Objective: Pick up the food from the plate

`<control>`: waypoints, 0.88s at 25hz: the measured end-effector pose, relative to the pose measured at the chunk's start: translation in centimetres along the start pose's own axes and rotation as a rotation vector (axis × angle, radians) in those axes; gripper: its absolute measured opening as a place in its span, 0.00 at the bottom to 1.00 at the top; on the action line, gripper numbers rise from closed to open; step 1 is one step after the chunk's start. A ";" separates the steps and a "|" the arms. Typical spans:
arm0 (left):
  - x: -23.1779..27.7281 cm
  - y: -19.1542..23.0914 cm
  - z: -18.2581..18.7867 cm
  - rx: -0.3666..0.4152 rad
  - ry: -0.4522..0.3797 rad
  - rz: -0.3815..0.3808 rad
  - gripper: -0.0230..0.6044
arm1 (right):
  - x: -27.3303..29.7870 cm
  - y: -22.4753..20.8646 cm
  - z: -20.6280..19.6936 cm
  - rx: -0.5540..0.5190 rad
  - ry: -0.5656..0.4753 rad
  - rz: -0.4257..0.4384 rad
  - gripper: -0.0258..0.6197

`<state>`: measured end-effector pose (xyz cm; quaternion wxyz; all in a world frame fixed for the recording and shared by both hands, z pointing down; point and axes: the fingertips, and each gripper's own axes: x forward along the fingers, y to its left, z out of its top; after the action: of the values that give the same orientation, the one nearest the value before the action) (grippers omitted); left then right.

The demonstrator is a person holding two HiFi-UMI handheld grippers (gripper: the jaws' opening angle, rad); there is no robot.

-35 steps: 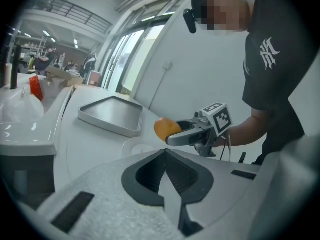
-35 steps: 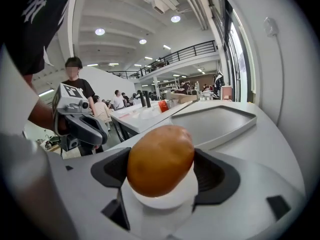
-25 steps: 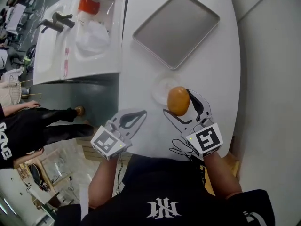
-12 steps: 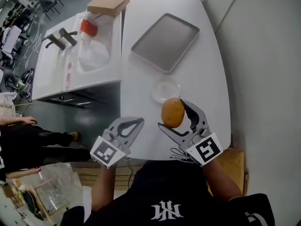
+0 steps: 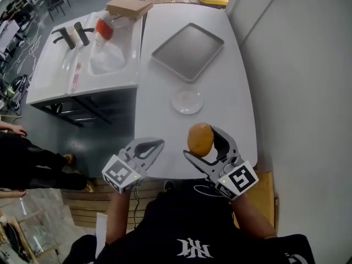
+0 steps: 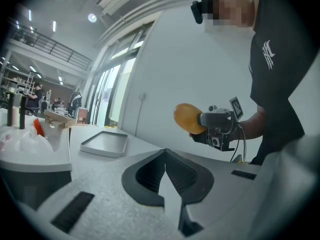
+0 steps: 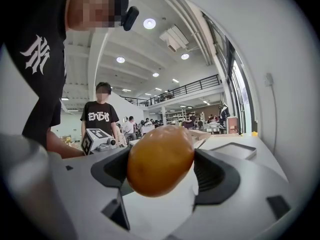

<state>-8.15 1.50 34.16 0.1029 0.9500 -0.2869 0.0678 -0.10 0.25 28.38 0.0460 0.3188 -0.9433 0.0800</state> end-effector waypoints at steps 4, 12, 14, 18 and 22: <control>-0.8 -2.5 0.8 0.012 -0.019 -0.042 0.04 | -2.8 0.8 1.1 -0.005 0.000 -0.027 0.65; -2.5 -9.0 2.9 0.109 -0.012 -0.096 0.04 | -7.3 4.1 0.5 0.021 -0.041 -0.001 0.65; -3.5 -10.6 3.0 0.123 -0.004 -0.089 0.04 | -7.8 5.8 0.1 0.034 -0.055 0.038 0.65; -4.9 -13.0 2.9 0.126 -0.011 -0.078 0.04 | -9.1 8.5 -0.6 0.009 -0.070 0.090 0.65; -4.6 -15.0 2.0 0.098 0.008 -0.096 0.04 | -11.2 9.5 -1.1 0.042 -0.074 0.105 0.65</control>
<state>-3.40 15.66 28.99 0.0606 0.9662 -0.2371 0.0808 3.01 14.52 26.73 0.0002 0.2724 -0.9579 0.0904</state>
